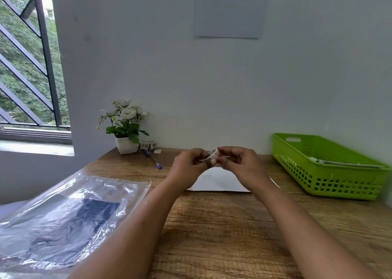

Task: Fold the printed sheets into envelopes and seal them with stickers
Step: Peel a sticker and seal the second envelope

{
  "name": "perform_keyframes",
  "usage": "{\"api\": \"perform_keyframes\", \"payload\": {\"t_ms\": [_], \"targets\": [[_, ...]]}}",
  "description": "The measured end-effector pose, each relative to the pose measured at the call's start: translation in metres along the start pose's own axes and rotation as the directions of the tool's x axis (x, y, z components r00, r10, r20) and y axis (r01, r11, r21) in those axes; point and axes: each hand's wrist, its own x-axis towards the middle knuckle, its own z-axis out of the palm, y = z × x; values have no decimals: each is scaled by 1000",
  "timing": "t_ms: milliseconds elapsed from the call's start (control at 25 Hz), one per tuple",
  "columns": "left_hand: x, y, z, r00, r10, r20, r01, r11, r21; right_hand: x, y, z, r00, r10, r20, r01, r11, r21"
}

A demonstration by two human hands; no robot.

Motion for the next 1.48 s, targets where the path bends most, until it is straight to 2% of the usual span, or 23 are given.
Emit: {"api": "perform_keyframes", "payload": {"t_ms": [200,440,600,1120,1280,1480], "targets": [[2,-2,4,1000,-18,-24,16,998,-61,-1,-5,2,989,-93,-115,83,993,-82],[4,-5,5,998,-64,26,67,990,-121,-2,-8,3,964,-157,-214,130,982,-136],[2,0,6,1000,-18,20,19,996,-90,-4,-12,2,974,-154,-165,139,985,-97],[3,-5,9,995,88,-57,-88,996,3,-3,-7,14,951,-226,-213,165,949,-269],[4,-7,8,997,61,-56,-64,997,-53,-2,-9,8,979,-129,-158,102,981,-165],[8,-12,15,997,28,73,-5,955,-296,-5,-4,-4,990,62,127,-65,998,16]]}}
